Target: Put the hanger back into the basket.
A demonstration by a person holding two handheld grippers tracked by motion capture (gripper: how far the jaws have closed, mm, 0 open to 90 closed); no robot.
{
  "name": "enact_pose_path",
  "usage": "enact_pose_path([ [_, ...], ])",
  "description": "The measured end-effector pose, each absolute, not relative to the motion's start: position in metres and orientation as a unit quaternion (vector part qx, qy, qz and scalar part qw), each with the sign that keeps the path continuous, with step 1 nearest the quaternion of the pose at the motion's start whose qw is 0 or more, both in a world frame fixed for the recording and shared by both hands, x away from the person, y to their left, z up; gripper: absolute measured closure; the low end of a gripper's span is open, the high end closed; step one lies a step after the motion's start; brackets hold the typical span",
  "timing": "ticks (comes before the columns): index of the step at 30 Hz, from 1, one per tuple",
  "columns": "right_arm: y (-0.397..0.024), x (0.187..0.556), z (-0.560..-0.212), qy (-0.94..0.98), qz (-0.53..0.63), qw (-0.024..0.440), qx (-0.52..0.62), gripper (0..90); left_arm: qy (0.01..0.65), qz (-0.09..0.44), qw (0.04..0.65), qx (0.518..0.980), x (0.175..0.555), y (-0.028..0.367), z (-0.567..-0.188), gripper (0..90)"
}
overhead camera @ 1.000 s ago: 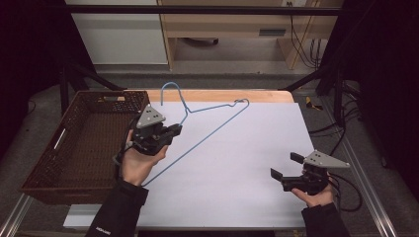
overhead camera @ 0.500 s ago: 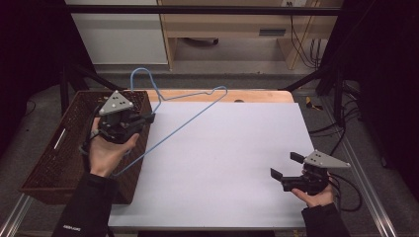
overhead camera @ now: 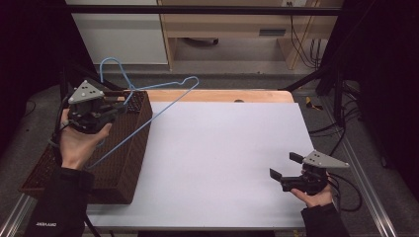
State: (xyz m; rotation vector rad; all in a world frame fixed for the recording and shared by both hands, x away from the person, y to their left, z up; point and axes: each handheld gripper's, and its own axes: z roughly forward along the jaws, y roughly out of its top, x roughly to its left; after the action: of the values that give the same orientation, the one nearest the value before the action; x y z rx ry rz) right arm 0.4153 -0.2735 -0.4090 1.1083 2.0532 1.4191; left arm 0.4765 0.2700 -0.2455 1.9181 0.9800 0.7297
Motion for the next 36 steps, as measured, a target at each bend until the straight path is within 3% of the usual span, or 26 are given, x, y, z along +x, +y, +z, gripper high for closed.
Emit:
enact_pose_path([
  [36, -0.272, 0.416, -0.410, 0.738, 0.506, 0.206, 0.396, 1.9, 0.483, 0.338, 0.357, 0.725, 0.492, 0.386, -0.288, 87.4],
])
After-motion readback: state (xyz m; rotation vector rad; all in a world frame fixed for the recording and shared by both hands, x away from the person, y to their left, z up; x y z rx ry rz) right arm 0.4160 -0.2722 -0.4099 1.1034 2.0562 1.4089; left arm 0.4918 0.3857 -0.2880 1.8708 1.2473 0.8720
